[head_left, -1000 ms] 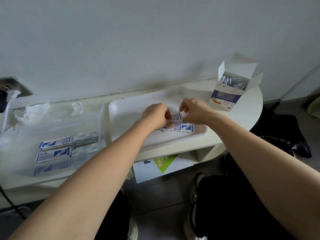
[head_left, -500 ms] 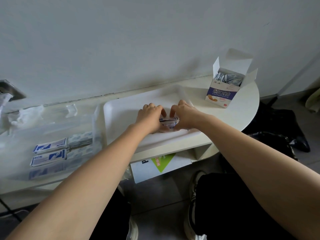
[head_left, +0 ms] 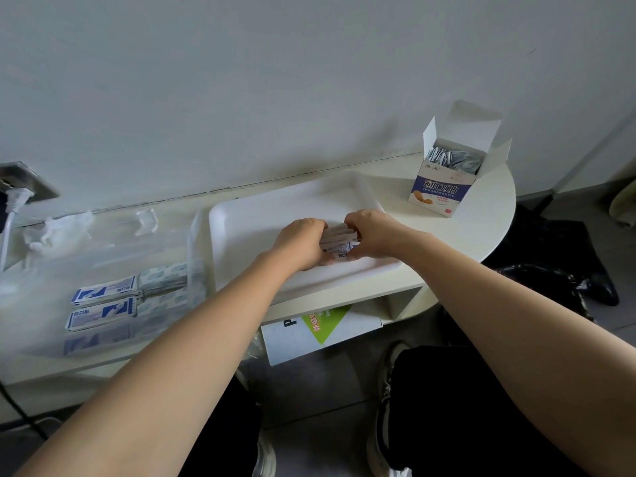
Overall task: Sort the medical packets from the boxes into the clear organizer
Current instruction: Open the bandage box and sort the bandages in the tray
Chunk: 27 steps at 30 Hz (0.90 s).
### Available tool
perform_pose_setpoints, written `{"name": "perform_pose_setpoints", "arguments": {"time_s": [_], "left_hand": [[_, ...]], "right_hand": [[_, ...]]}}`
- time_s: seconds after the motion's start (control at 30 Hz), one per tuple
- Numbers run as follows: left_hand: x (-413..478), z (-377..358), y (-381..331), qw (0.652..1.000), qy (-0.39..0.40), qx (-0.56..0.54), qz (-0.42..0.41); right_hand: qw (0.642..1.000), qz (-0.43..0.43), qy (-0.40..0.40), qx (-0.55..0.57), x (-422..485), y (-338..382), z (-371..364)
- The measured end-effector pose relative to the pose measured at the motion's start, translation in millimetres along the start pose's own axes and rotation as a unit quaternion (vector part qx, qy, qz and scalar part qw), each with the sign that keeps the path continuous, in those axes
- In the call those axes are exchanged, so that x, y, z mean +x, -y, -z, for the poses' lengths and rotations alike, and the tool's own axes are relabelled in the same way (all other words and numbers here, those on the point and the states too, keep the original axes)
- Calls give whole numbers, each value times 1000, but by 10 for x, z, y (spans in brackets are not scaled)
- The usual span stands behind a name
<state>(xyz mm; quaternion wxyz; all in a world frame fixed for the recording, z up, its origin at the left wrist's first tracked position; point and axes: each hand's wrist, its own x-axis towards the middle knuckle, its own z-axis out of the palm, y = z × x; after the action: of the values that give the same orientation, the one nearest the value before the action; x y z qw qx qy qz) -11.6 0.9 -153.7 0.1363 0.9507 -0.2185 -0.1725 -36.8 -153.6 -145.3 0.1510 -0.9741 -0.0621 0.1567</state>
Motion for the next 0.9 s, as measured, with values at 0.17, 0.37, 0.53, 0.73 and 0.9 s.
{"name": "perform_pose_setpoints", "arguments": {"time_s": [0.17,0.37,0.53,0.73,0.9], "left_hand": [[-6,-13,17,1000,2,-17,-13],[-43,-2,91,997,13,-50,-53],[-85,11,164,994,-77,-51,-64],[-108,50,205,967,-209,-23,-144],[-151,-58,330,945,-213,4,-248]], "right_hand": [[1000,-7,8,-4,5,7,-22],[999,-13,23,18,43,32,-22],[997,-35,41,57,32,44,-7],[983,-76,60,156,24,3,35],[969,-90,71,220,41,-25,85]]}}
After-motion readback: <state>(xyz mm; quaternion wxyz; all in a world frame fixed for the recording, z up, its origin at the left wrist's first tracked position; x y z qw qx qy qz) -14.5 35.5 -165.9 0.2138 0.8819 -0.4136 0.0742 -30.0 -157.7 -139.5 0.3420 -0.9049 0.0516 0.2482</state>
